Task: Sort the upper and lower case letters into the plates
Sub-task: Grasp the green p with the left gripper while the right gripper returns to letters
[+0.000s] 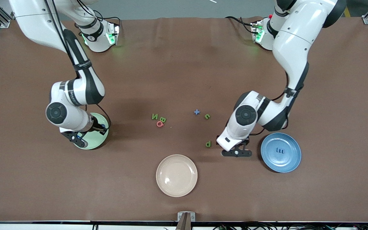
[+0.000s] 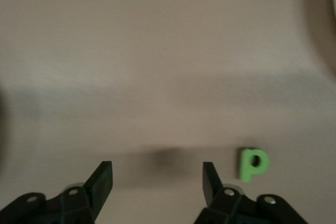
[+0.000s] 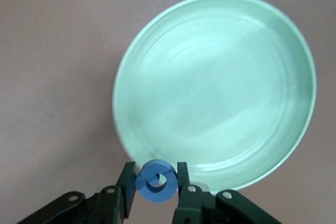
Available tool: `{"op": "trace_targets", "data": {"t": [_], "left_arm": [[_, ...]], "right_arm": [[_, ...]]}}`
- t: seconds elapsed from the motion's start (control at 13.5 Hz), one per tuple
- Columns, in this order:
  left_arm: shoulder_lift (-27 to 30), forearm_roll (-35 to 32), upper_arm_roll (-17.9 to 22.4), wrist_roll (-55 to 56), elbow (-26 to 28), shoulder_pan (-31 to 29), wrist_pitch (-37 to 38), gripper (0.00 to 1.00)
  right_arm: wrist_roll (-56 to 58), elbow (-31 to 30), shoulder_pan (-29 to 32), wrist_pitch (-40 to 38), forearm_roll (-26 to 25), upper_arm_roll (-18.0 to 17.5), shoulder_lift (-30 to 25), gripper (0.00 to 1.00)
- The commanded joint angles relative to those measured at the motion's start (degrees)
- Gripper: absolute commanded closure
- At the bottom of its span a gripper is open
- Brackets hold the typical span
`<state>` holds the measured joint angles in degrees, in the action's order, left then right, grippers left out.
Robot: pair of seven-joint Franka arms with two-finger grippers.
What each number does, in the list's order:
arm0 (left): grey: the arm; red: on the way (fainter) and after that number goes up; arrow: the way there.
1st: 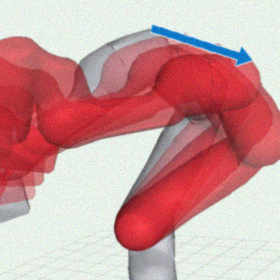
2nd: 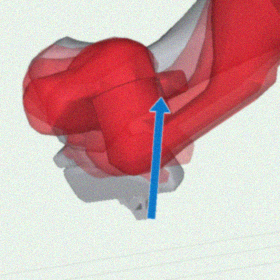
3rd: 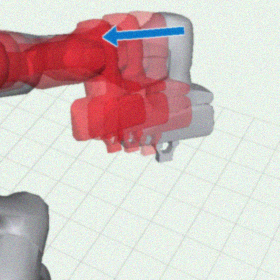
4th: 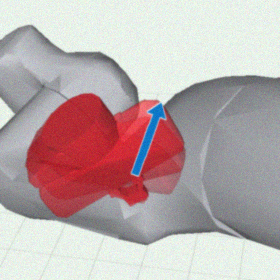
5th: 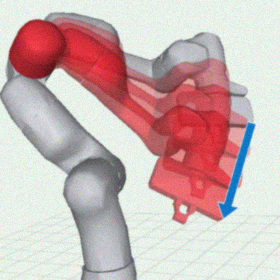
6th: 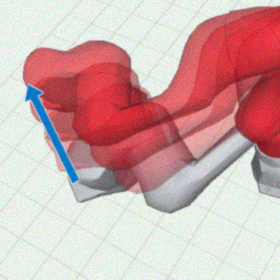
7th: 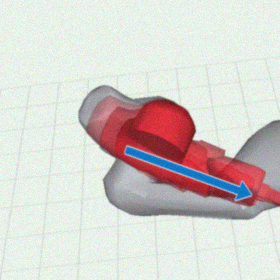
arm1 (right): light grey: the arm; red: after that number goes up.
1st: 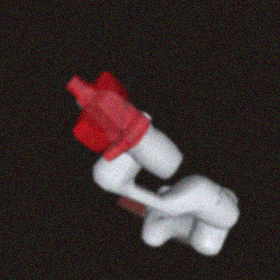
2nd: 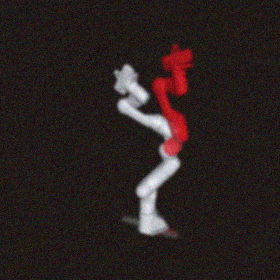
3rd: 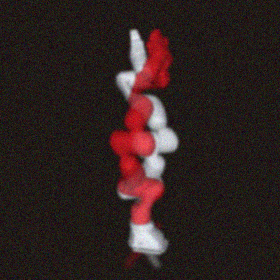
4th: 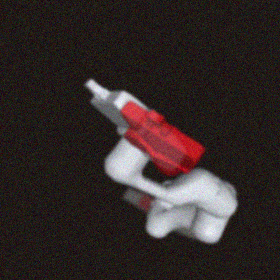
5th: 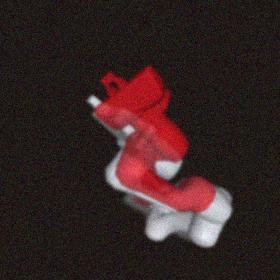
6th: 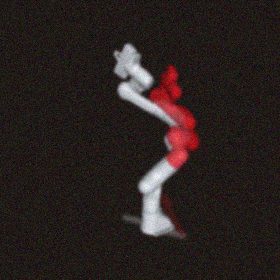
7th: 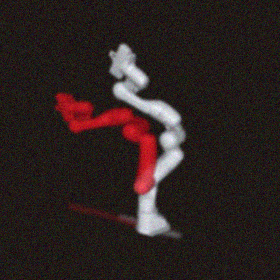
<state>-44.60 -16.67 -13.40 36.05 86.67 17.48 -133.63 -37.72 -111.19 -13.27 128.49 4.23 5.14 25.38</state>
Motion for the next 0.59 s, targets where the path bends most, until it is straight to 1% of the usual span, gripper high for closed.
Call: {"op": "trace_targets", "data": {"t": [0.0, 0.07, 0.15, 0.3, 0.44, 0.52], "left_arm": [[-2.5, -0.4, 0.4, 3.3, -3.5, 1.8, -0.7, 0.25], [-3.5, -0.4, 0.4, 4.6, -5.0, 3.1, -0.7, 0.26], [-4.9, -0.4, 0.5, 6.0, -6.9, 4.3, -0.8, 0.3], [-7.2, -0.4, 0.7, 7.4, -10.3, 6.4, -1.1, 0.32], [-8.4, -0.4, 0.8, 7.2, -10.7, 6.9, -1.7, 0.36], [-8.7, -0.5, 0.8, 7.1, -10.6, 7.0, -2.9, 0.39]], "right_arm": [[5.1, -6.0, 2.9, 5.0, -0.8, -1.0, -3.0, 0.99], [7.0, -7.4, 4.2, 6.5, -0.8, -1.0, -3.0, 0.99], [8.3, -9.1, 5.0, 8.6, -0.8, -1.1, -3.0, 0.98], [9.7, -13.0, 5.6, 12.2, -0.8, -1.0, -3.1, 0.98], [9.8, -14.6, 6.2, 12.9, -0.8, -1.1, -3.5, 0.98], [9.8, -14.7, 6.3, 13.1, -0.8, -1.1, -3.4, 0.98]]}}
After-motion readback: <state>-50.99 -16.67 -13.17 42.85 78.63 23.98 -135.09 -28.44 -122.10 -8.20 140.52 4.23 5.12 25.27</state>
